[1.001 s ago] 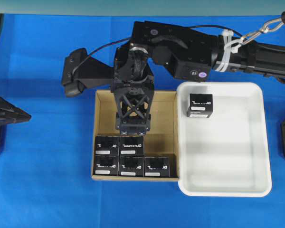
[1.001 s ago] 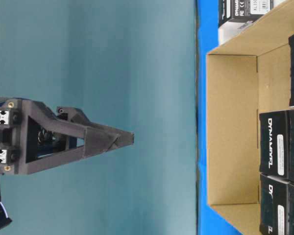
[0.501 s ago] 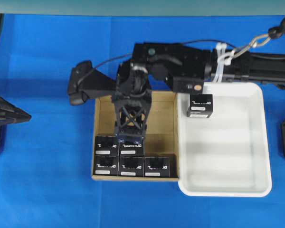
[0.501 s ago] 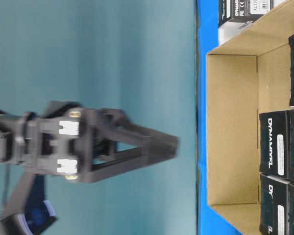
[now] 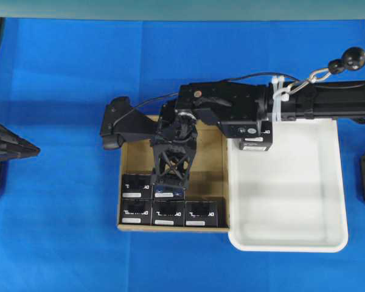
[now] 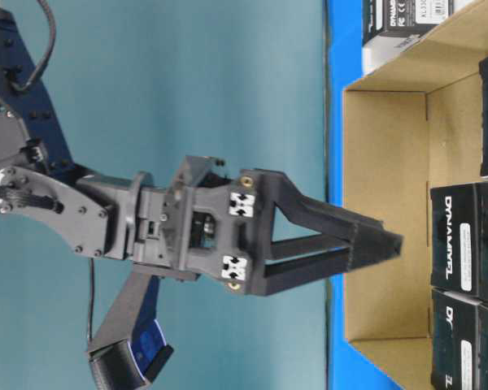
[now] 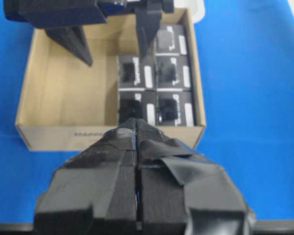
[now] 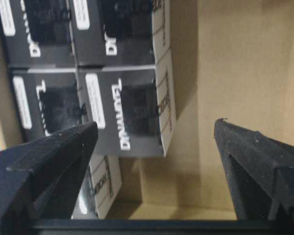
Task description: Pick the box from inside the cardboard box.
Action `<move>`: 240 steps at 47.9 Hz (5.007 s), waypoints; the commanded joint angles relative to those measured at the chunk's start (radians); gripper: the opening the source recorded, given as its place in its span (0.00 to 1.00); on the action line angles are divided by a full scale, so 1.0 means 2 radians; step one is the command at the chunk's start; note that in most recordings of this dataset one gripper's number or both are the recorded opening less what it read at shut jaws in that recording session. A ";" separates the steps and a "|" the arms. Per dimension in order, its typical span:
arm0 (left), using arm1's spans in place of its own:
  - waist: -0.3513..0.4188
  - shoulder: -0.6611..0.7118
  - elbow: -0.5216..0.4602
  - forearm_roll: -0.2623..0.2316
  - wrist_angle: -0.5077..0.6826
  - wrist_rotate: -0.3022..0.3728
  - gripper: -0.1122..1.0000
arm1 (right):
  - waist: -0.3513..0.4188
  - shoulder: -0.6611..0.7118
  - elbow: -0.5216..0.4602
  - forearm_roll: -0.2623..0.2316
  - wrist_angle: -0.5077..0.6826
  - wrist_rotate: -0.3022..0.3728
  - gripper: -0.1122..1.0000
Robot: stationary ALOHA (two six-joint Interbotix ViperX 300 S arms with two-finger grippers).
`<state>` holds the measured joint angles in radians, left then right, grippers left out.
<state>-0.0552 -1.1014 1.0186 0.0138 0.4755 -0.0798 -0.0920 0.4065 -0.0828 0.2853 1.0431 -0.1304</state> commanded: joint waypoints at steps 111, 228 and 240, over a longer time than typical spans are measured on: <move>-0.001 0.008 -0.015 0.002 -0.006 -0.002 0.04 | -0.058 0.020 0.028 -0.001 -0.035 -0.041 0.98; 0.000 0.005 -0.023 0.002 -0.007 -0.007 0.04 | -0.054 -0.065 -0.170 -0.044 0.216 -0.010 0.98; 0.000 0.006 -0.023 0.002 -0.007 -0.007 0.04 | -0.041 -0.058 -0.081 -0.058 0.122 -0.012 0.98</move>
<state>-0.0552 -1.0953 1.0032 0.0153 0.4709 -0.0936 -0.1871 0.2869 -0.2746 0.1733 1.3284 -0.1534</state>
